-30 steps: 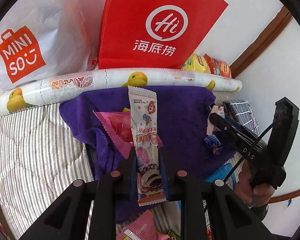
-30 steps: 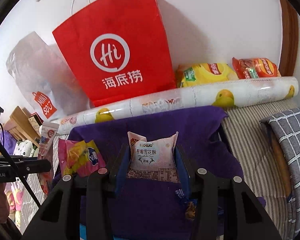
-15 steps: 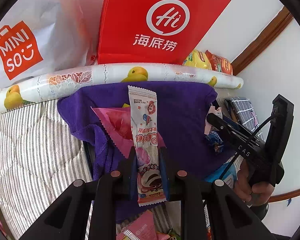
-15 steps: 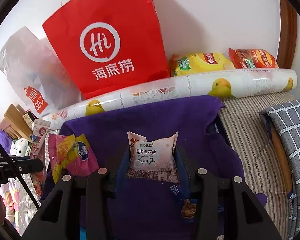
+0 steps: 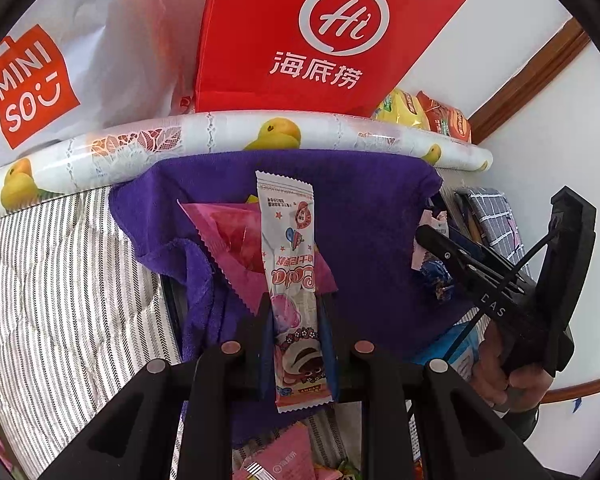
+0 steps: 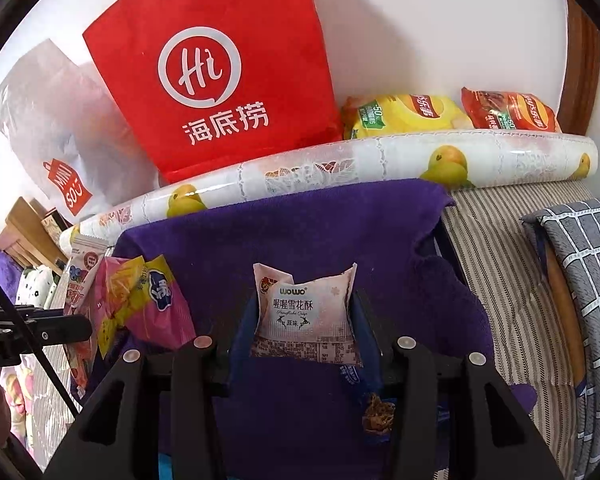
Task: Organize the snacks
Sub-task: 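Lower the pink JOWO packet onto the purple towel and open the right tool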
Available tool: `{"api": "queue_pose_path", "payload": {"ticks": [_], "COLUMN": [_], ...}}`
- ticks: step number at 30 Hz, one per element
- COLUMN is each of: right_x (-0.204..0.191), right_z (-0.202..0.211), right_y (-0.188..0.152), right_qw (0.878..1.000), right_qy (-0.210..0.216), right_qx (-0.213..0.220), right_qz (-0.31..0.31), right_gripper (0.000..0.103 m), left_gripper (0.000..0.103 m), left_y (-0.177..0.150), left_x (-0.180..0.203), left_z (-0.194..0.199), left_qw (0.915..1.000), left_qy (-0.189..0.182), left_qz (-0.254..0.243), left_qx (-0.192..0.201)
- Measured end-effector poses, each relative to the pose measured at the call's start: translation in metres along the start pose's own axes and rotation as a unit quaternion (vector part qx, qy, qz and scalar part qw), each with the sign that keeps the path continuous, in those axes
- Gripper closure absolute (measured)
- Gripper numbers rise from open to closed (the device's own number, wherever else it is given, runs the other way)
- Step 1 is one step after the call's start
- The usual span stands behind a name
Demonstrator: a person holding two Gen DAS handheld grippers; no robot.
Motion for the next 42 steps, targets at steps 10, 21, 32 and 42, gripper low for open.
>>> {"api": "queue_pose_path", "payload": {"ticks": [10, 21, 32, 42], "right_x": [0.002, -0.003, -0.002, -0.003], "right_z": [-0.004, -0.006, -0.006, -0.002], "right_y": [-0.003, -0.007, -0.006, -0.003], "right_qw": [1.0, 1.0, 1.0, 1.0], "right_qy": [0.007, 0.009, 0.016, 0.022], "right_qx": [-0.012, -0.021, -0.022, -0.016], "right_qz": [-0.005, 0.009, -0.003, -0.008], "right_gripper": [0.049, 0.045, 0.032, 0.028], "left_gripper": [0.083, 0.083, 0.083, 0.083], "left_y": [-0.001, -0.001, 0.0, 0.002], "left_x": [-0.001, 0.0, -0.001, -0.001], "left_z": [-0.008, -0.013, -0.013, -0.012], "left_qw": [0.9999, 0.9999, 0.9999, 0.9998], "left_qy": [0.001, 0.001, -0.006, -0.015], "left_qz": [0.002, 0.004, 0.006, 0.008], "left_qx": [-0.01, -0.015, -0.013, -0.008]}}
Point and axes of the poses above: each gripper's, at about its wrist camera, not at the fingertips, and z roughly against the way its jaws point, x to its right, y to its top, the point moved 9 cm from there along -z, roughly the way its jaws point
